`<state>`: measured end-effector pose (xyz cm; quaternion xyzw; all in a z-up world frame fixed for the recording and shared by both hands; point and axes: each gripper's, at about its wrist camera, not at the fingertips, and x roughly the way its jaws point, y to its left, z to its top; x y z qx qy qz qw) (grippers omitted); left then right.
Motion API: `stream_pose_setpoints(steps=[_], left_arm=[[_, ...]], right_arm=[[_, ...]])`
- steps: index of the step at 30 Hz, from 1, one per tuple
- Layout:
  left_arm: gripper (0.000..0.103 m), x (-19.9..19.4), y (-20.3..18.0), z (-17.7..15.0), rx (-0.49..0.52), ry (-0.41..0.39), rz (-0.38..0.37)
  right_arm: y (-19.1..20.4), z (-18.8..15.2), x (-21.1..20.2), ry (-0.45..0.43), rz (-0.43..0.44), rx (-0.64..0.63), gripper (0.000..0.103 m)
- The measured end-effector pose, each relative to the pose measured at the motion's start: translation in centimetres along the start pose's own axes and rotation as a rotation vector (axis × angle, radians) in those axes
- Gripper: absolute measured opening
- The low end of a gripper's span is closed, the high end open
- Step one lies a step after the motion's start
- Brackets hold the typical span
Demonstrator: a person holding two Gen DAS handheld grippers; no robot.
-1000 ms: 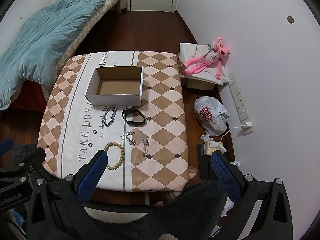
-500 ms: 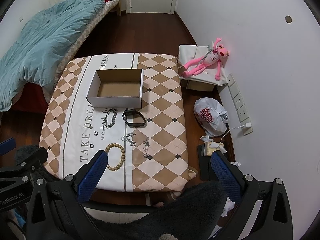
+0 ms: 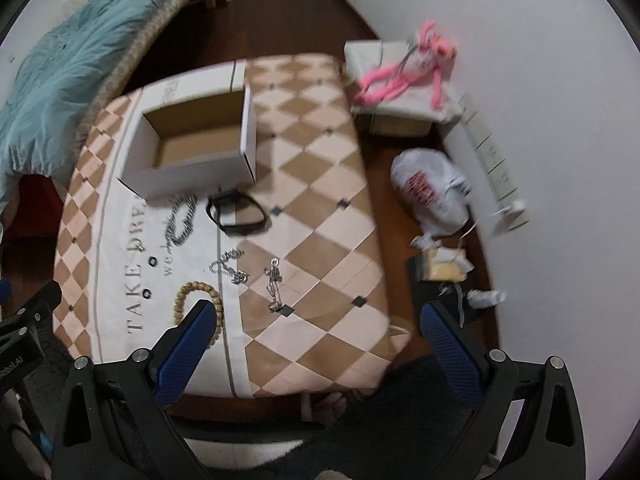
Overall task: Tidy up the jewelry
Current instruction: 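Move the right tool to the silver charm bracelet while the left tool approaches the wooden bead bracelet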
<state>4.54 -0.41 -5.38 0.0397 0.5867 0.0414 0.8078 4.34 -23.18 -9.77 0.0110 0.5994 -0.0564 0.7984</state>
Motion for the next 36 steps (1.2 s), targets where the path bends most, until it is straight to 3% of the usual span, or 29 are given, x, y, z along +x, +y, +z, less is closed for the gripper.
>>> stream_pose_setpoints(steps=[7,14,22,25,27,36], left_arm=[[0.103,6.1,-2.1,-0.8,0.044,0.092,0.019],[0.103,9.9,-3.4,-1.2,0.051,0.168,0.011],[0.103,11.6,-4.3,-1.9,0.066,0.218,0.000],[0.103,11.9,-4.3,-2.2,0.060,0.223,-0.008],[0.103,12.0,-4.4,-2.5,0.059,0.227,-0.010],[0.102,12.8,-3.5,-4.3,0.043,0.251,-0.068]], right_arm=[[0.8,-1.9,9.2,0.120,0.051,0.029,0.073],[2.3,-3.0,12.0,0.135,0.073,0.018,0.062],[3.2,-2.7,12.5,0.121,0.053,-0.016,0.048],[3.4,-2.3,12.2,0.108,0.048,-0.028,0.032],[3.5,-2.3,12.1,0.096,0.039,-0.041,0.013],[0.7,-3.0,10.7,0.069,0.070,0.044,0.013]])
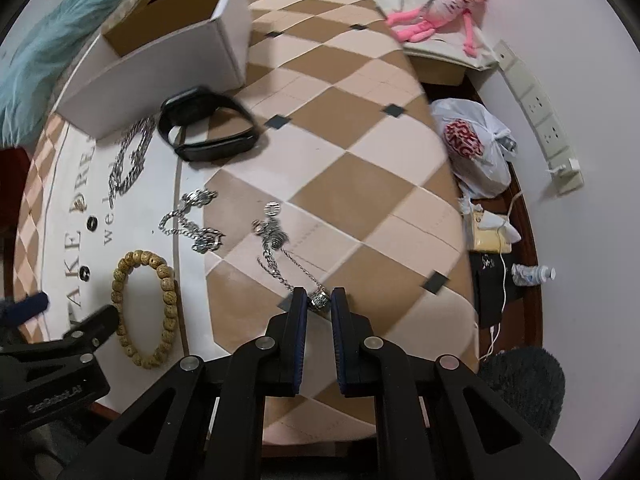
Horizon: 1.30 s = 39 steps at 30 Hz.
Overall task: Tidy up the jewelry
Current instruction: 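Move the right tool to the silver charm bracelet while the left tool approaches the wooden bead bracelet, then close the right tool on the silver charm bracelet while the left tool grasps the wooden bead bracelet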
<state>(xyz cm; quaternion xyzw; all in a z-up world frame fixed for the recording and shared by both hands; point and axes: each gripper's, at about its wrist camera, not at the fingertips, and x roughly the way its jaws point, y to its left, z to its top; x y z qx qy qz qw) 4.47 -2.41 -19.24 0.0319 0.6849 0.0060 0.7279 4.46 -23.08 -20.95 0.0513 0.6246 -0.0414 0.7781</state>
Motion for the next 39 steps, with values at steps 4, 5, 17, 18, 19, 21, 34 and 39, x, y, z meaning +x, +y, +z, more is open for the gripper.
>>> stream_pose_setpoints(steps=[4,5,17,18,19,21,34,39], left_arm=[[0.093,0.3,-1.0,-0.3,0.015,-0.004,-0.050],[0.080,0.3,-1.2,-0.3,0.025,-0.008,-0.061],[0.007,-0.5,-1.9,-0.5,0.091,-0.067,-0.090],[0.007,-0.6,-1.6,-0.4,0.088,-0.068,-0.094],[0.007,-0.7,-1.4,-0.4,0.088,-0.070,-0.104],[0.007,-1.3,-1.3,0.2,0.087,-0.077,-0.117],[0.007,-5.9,0.0,1.6,0.097,-0.190,-0.173],[0.007,-8.9,1.4,2.0,0.086,-0.242,-0.212]], right_arm=[[-1.0,-0.2,-0.6,-0.007,-0.003,0.020,0.013],[-1.1,-0.2,-0.6,-0.006,-0.005,0.020,0.013],[-0.9,-0.5,0.2,0.016,0.007,0.022,0.013],[-0.8,-0.5,0.2,0.016,0.008,0.022,0.013],[-0.8,-0.6,0.2,0.016,0.010,0.022,0.013],[-0.8,-0.5,0.1,0.019,0.017,0.026,0.013],[-0.5,1.3,-4.4,-0.057,0.101,0.048,0.013],[-0.2,2.8,-7.6,-0.111,0.161,0.040,0.013]])
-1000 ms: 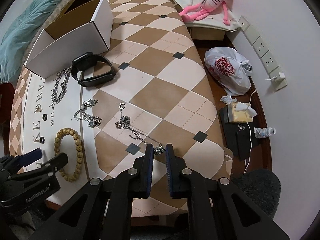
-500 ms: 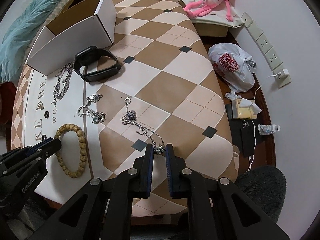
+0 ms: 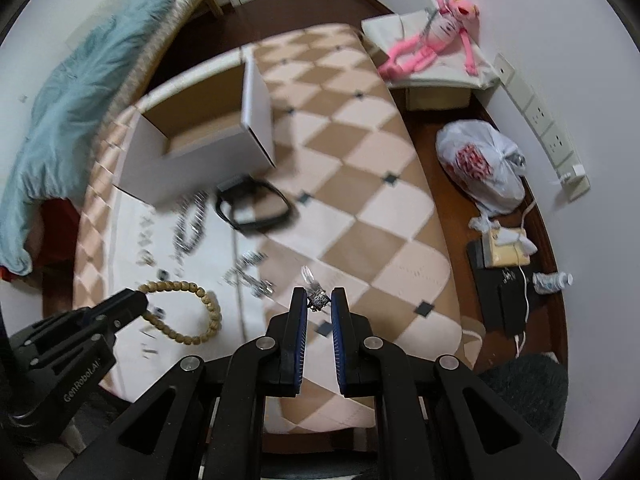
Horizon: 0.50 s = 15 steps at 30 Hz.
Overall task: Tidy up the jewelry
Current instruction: 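Close the right tool on the silver charm bracelet while the left tool grasps the wooden bead bracelet, then carry the silver charm bracelet in the right tool into the box while the left tool carries the bead bracelet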
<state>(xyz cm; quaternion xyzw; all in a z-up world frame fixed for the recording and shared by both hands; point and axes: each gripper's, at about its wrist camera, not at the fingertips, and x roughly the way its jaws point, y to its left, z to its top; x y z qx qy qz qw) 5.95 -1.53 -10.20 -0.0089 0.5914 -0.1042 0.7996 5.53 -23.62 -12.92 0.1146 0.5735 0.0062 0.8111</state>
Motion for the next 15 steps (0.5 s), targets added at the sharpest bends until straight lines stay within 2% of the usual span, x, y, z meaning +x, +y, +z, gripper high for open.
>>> stream_pose_setpoints(steps=[6,15], left_arm=[[0.007,-2.3,-0.8,3.1,-0.012,-0.055,-0.031],[0.007,-5.8,1.7,9.3,-0.061,-0.135,-0.091]], right_arm=[[2.0,2.7,-3.0,-0.048,0.064,-0.038,0.012],[6.7,9.5,-7.5,-0.151,0.159,-0.121,0.012]])
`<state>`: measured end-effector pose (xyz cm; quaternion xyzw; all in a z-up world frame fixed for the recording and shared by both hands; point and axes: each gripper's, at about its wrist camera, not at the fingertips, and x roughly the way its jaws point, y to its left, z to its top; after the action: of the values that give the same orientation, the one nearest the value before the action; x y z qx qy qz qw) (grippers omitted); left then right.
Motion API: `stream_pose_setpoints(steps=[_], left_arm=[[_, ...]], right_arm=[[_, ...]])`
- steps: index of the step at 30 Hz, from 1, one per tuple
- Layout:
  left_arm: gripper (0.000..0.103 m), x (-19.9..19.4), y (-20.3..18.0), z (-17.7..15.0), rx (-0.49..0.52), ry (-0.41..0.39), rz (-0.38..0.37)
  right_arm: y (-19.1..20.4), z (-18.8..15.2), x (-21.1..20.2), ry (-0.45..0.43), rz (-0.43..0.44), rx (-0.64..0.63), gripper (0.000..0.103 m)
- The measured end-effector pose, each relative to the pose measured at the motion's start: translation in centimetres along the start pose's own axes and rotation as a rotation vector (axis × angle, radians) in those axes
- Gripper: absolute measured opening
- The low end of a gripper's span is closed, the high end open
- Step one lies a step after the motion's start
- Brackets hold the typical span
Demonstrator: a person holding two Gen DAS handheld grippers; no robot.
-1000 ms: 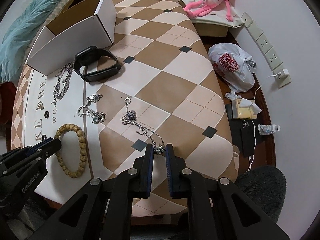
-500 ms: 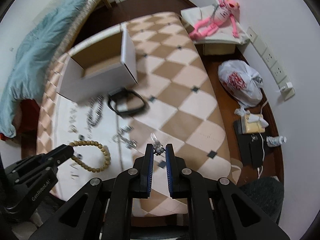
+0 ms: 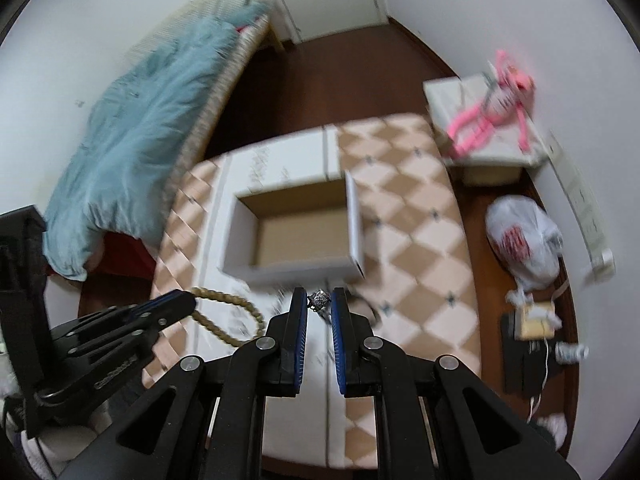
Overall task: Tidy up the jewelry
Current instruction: 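Carry the silver charm bracelet in the right tool into the box while the left tool carries the bead bracelet, then open both tools to drop the bracelets into the box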
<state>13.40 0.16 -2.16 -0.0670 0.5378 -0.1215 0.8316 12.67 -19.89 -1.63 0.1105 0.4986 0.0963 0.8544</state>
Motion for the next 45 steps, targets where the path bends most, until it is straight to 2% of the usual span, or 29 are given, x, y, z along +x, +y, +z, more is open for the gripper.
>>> stream_pose_setpoints(steps=[6,10,17,22,24,27,28,30,32,34,37,39,41,42,45], left_arm=[[0.007,0.4,1.4,4.9,-0.010,-0.017,-0.013],[0.007,2.9,2.8,7.3,-0.028,0.032,-0.017],[0.007,8.2,4.4,8.8,-0.057,0.125,-0.018],[0.008,11.4,5.0,9.6,-0.089,0.212,-0.018],[0.008,11.7,5.2,10.0,-0.099,0.217,-0.005],[0.011,11.3,5.4,10.7,-0.090,0.196,0.058],[0.015,11.1,5.6,10.9,-0.090,0.188,0.069],[0.024,10.3,5.9,11.2,-0.085,0.150,0.104],[0.046,9.7,6.2,11.3,-0.076,0.118,0.146],[0.063,9.1,6.5,11.2,-0.071,0.083,0.185],[0.070,8.4,6.6,10.5,-0.058,0.040,0.230],[0.081,8.3,6.8,9.9,-0.052,0.019,0.256],[0.098,8.4,6.8,9.2,-0.048,0.015,0.262],[0.099,8.6,6.8,8.5,-0.052,0.019,0.273],[0.099,8.9,6.7,7.2,-0.059,0.023,0.300]], right_arm=[[2.8,5.4,1.2,-0.036,-0.004,-0.064,0.012],[3.4,8.1,5.4,0.023,-0.022,-0.087,0.012],[1.8,9.0,14.0,0.152,-0.080,-0.067,0.012],[1.0,9.4,17.0,0.202,-0.102,-0.063,0.013],[0.7,9.7,17.9,0.229,-0.094,-0.055,0.013],[0.4,9.8,18.6,0.266,-0.094,-0.046,0.015],[0.2,9.8,18.7,0.270,-0.097,-0.044,0.018],[0.0,9.6,18.7,0.273,-0.102,-0.039,0.040],[-0.1,9.5,18.6,0.274,-0.104,-0.034,0.054],[0.0,9.3,18.3,0.268,-0.112,-0.037,0.055],[0.2,8.5,17.7,0.255,-0.151,-0.054,0.059],[0.4,7.8,17.3,0.243,-0.191,-0.073,0.079],[0.6,7.0,17.0,0.226,-0.242,-0.096,0.092],[0.5,6.3,16.9,0.224,-0.266,-0.098,0.096],[0.1,4.7,16.8,0.223,-0.302,-0.093,0.096]])
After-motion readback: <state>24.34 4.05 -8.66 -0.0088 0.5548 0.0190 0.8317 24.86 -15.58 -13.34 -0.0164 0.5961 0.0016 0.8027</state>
